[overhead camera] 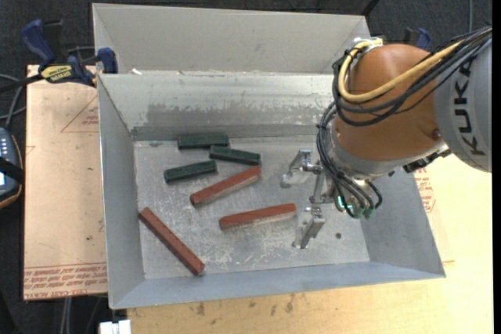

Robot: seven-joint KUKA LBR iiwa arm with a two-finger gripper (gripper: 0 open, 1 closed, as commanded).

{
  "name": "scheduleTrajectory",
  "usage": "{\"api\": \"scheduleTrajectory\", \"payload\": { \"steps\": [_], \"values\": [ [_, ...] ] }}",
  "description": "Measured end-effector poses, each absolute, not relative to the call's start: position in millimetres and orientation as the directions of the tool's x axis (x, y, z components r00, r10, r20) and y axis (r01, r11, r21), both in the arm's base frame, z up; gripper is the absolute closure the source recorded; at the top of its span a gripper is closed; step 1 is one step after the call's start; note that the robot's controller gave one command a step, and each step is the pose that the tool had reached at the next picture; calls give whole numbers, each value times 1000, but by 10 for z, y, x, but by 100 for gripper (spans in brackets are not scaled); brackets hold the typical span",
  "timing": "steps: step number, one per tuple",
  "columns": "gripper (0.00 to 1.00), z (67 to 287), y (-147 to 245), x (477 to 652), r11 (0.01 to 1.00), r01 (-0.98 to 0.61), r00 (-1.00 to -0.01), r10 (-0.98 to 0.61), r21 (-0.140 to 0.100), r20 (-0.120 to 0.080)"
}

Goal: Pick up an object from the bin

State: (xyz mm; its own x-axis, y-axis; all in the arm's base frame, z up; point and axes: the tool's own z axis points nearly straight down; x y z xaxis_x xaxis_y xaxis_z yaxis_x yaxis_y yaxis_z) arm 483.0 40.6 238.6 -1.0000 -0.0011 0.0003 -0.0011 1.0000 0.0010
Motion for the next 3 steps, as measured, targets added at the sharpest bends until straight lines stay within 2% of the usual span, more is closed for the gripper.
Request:
{"api": "scheduleTrajectory", "payload": {
  "steps": [1,2,3],
  "values": [
    [0,2387,404,4831,1000,0,-1000,0,1,0],
    [0,1989,451,5019,997,-72,-997,-72,1,-7],
    [0,1497,547,5090,995,-99,-995,-99,1,-3]
  ]
}}
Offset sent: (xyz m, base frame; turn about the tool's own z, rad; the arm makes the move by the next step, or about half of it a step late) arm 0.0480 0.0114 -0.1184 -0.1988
